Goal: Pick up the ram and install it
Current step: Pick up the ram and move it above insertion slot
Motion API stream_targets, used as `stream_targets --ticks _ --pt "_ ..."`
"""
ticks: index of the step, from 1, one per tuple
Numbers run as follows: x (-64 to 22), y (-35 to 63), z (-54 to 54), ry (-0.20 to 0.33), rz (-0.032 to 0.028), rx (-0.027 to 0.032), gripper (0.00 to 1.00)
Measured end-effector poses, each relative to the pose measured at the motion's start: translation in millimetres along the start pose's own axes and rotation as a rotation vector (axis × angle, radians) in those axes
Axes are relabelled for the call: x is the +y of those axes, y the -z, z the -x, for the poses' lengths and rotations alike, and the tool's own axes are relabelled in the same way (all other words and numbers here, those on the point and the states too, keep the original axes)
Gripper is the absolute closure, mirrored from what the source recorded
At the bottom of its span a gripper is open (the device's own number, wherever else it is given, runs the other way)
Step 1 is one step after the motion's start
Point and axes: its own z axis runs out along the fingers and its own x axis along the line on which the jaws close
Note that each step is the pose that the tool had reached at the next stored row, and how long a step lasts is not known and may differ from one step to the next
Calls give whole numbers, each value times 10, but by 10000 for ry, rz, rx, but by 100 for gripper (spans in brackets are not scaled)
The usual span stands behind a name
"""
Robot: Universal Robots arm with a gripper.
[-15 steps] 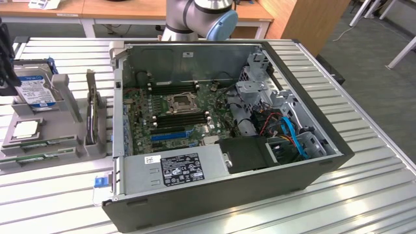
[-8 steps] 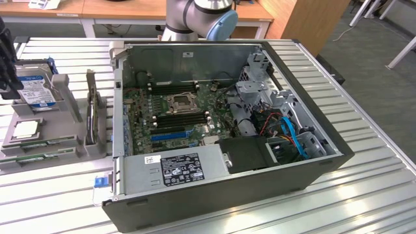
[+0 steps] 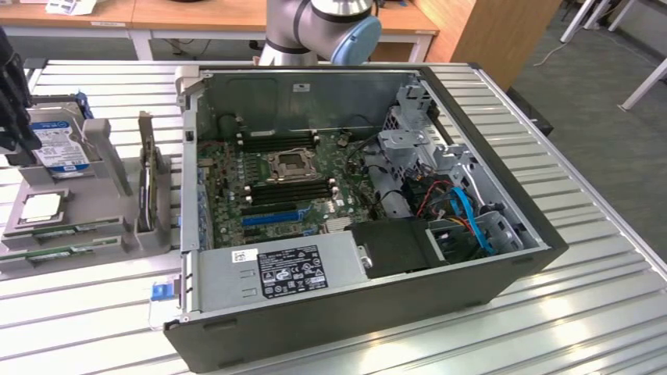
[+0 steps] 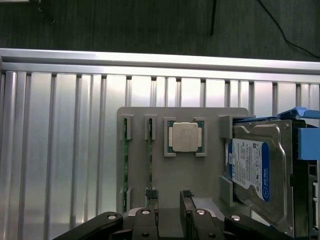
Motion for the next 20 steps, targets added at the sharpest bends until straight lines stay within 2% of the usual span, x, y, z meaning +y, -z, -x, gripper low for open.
stream_targets --ticks 20 --pt "-10 -223 -5 0 0 0 69"
